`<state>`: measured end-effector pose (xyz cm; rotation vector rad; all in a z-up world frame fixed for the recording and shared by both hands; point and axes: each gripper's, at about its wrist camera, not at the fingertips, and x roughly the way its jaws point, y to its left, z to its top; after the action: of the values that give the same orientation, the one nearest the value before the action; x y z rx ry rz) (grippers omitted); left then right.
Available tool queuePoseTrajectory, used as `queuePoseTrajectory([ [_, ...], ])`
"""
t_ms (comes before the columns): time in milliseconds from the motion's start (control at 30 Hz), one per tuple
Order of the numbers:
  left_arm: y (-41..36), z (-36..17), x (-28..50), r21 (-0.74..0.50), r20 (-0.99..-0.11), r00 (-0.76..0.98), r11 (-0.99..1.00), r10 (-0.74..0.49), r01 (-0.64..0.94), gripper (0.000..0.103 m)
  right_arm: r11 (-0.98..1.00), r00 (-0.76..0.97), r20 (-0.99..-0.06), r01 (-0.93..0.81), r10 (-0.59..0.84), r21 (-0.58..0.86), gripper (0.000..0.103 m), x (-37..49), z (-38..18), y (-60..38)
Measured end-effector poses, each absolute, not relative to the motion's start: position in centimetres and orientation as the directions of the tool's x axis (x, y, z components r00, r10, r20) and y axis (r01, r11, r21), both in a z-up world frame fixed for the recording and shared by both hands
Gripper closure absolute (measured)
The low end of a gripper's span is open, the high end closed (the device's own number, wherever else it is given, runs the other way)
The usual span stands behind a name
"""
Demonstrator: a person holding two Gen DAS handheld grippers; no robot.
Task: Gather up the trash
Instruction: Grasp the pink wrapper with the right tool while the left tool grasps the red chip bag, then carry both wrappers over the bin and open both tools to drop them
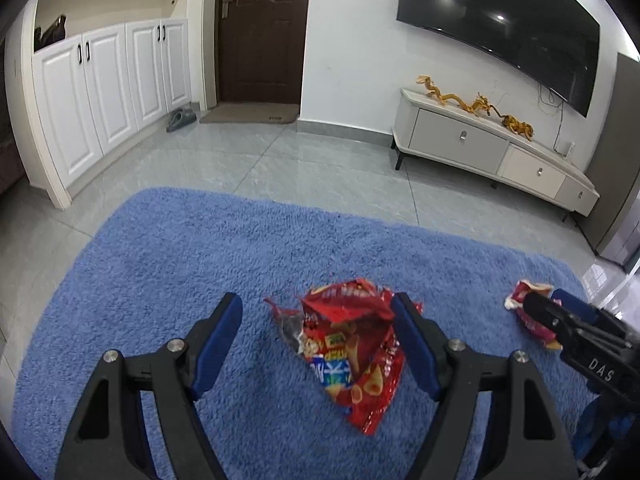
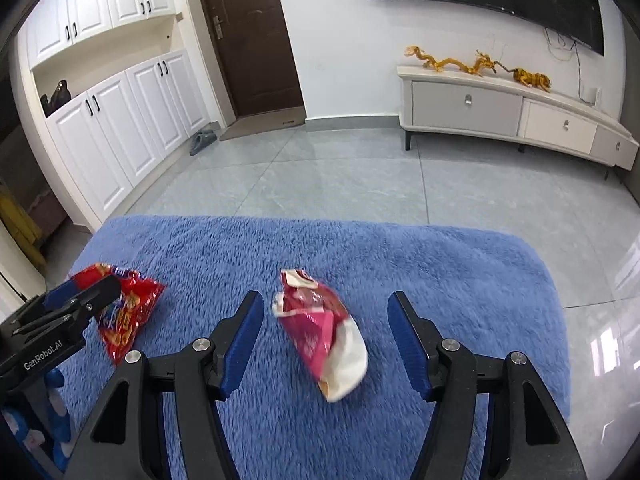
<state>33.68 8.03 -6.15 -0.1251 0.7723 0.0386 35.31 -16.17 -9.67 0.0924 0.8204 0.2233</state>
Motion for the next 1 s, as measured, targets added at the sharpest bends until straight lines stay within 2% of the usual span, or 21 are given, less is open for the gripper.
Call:
queuePoseTrajectory([
  [100, 8.1, -6.7, 34.2, -0.118, -0.71, 0.704, 0.989, -0.023, -0.087, 0.03, 0.973, 0.65, -0.724, -0.152, 0.23, 0.173, 0.04, 35.7, -10.2, -16.3],
  [133, 8.1, -6.9, 34.3, -0.118, -0.713, 0.701, 0.989, -0.022, -0.088, 0.031, 0.973, 0.645, -0.728, -0.147, 0.232, 0.179, 0.045, 35.8, -10.4, -16.5],
  [267, 7.7, -7.5, 34.3, -0.121, -0.728, 0.685, 0.988, -0.024, -0.093, 0.048, 0.97, 0.641, -0.728, -0.156, 0.243, 0.186, 0.06, 35.7, -10.4, -16.6],
  [433, 7.8, -7.6, 33.3, -0.123, -0.729, 0.684, 0.987, -0.02, -0.102, 0.057, 0.968, 0.643, -0.724, -0.183, 0.25, 0.172, 0.066, 34.3, -10.4, -16.1],
  [700, 7.8, -6.8, 29.9, -0.159, -0.707, 0.705, 0.982, -0.044, -0.098, 0.081, 0.959, 0.647, -0.708, -0.188, 0.284, 0.212, 0.068, 30.5, -10.2, -16.2],
  [800, 7.6, -6.2, 28.4, -0.152, -0.692, 0.72, 0.985, -0.045, -0.084, 0.085, 0.958, 0.654, -0.7, -0.203, 0.286, 0.202, 0.068, 28.7, -9.8, -16.0],
  [1000, 7.0, -5.1, 24.7, -0.176, -0.667, 0.74, 0.984, -0.087, -0.043, 0.087, 0.95, 0.677, -0.666, -0.213, 0.312, 0.229, 0.068, 23.9, -8.8, -16.4],
])
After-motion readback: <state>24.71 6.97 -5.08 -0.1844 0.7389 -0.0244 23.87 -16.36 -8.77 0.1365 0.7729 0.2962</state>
